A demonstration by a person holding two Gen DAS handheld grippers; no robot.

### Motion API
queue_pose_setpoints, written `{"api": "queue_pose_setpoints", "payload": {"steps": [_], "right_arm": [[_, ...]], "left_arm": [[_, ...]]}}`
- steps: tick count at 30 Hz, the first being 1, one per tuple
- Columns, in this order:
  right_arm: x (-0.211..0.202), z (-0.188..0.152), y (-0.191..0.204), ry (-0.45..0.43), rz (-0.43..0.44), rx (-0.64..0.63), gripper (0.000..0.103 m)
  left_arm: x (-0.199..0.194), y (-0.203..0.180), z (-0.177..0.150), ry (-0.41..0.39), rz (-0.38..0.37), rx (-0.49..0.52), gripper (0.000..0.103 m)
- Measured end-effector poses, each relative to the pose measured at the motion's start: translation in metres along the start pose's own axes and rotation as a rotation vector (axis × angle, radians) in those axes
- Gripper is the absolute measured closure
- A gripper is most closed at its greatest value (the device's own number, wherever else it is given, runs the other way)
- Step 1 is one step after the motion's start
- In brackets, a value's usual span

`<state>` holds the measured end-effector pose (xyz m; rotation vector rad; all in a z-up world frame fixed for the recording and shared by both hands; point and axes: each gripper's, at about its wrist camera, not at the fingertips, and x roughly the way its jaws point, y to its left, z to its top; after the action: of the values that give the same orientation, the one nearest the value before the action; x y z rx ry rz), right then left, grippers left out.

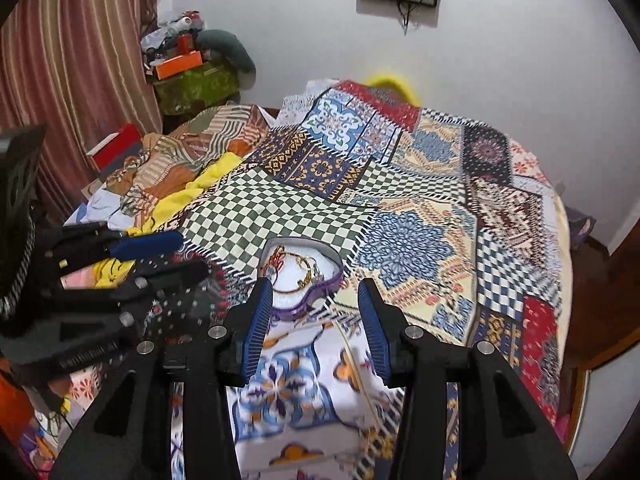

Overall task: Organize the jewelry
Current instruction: 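Withdraw both tools and reach the right tool to a gold ring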

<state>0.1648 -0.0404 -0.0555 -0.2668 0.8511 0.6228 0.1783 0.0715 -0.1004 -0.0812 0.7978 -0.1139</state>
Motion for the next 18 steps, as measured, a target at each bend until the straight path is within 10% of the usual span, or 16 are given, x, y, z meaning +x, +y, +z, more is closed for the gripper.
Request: {"api": "queue_pose_setpoints", "payload": {"steps": [18], "right_arm": [[-0.029,-0.067,-0.035,0.071,-0.059,0.047,0.062]], "left_arm": [[-0.021,-0.056,-0.050,0.047,-0.077,0.072,0.051]]}}
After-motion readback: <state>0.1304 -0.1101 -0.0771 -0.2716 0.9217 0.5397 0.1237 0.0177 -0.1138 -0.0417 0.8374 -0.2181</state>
